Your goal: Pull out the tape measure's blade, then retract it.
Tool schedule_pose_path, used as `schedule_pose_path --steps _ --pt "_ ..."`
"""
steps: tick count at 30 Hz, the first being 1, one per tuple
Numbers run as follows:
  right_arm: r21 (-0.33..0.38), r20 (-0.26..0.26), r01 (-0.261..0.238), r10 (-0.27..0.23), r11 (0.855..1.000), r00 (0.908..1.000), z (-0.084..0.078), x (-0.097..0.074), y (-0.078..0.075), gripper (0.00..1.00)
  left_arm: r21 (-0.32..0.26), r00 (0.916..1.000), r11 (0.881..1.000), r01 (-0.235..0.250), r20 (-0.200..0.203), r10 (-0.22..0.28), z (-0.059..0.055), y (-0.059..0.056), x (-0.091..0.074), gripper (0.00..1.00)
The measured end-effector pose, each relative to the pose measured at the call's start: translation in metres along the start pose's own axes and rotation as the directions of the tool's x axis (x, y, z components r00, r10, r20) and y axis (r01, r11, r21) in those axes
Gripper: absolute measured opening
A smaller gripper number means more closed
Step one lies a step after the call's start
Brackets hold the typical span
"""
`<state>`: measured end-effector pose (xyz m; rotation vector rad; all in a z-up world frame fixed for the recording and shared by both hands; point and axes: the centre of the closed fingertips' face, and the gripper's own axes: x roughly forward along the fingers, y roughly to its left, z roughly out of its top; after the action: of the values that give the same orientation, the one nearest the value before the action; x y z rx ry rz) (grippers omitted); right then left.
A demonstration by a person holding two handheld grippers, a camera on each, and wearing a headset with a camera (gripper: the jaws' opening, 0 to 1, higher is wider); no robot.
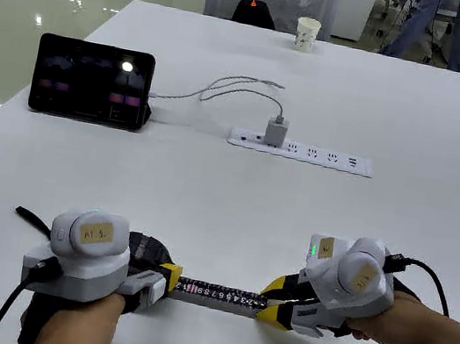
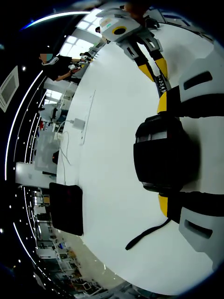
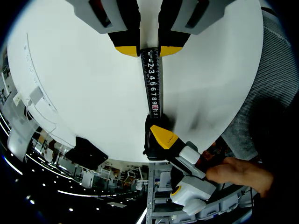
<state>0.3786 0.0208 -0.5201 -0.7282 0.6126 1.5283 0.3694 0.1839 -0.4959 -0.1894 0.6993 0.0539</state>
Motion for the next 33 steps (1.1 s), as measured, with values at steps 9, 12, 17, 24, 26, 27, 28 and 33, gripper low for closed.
schedule_pose_path --steps 9,12,17,24,26,27,28,33 --pt "0.0 0.005 -0.003 0.003 1.0 1.0 0.005 0.003 0.001 0.1 -0.001 1.0 1.0 0.001 0.0 -0.001 0.0 0.0 -0.001 0.59" --pt "0.001 0.006 -0.004 0.004 1.0 1.0 0.006 0.005 0.001 0.1 -0.001 1.0 1.0 0.001 0.0 -0.001 0.0 0.0 -0.001 0.59" --pt "0.005 0.012 -0.007 0.007 1.0 0.9999 0.009 0.007 0.002 0.1 -0.003 1.0 1.0 0.002 0.001 -0.002 0.001 0.0 -0.001 0.59" --pt "0.001 0.015 -0.008 0.008 1.0 0.9999 0.013 0.011 0.002 0.1 -0.004 1.0 1.0 0.002 0.001 -0.002 0.001 0.0 -0.001 0.59" --pt "0.002 0.016 -0.008 0.008 1.0 0.9998 0.014 0.012 0.002 0.1 -0.004 1.0 1.0 0.002 0.001 -0.002 0.001 0.0 -0.001 0.59" --pt "0.001 0.017 -0.009 0.009 1.0 0.9998 0.015 0.013 0.002 0.1 -0.005 1.0 1.0 0.002 0.001 -0.002 0.001 0.0 -0.001 0.59" --pt "0.001 0.018 -0.009 0.009 1.0 0.9998 0.016 0.013 0.002 0.1 -0.005 1.0 1.0 0.002 0.001 -0.002 0.001 0.0 -0.001 0.59" --pt "-0.001 0.02 -0.01 0.01 1.0 0.9998 0.018 0.016 0.002 0.1 -0.006 1.0 1.0 0.002 0.0 -0.002 0.001 0.0 -0.001 0.59"
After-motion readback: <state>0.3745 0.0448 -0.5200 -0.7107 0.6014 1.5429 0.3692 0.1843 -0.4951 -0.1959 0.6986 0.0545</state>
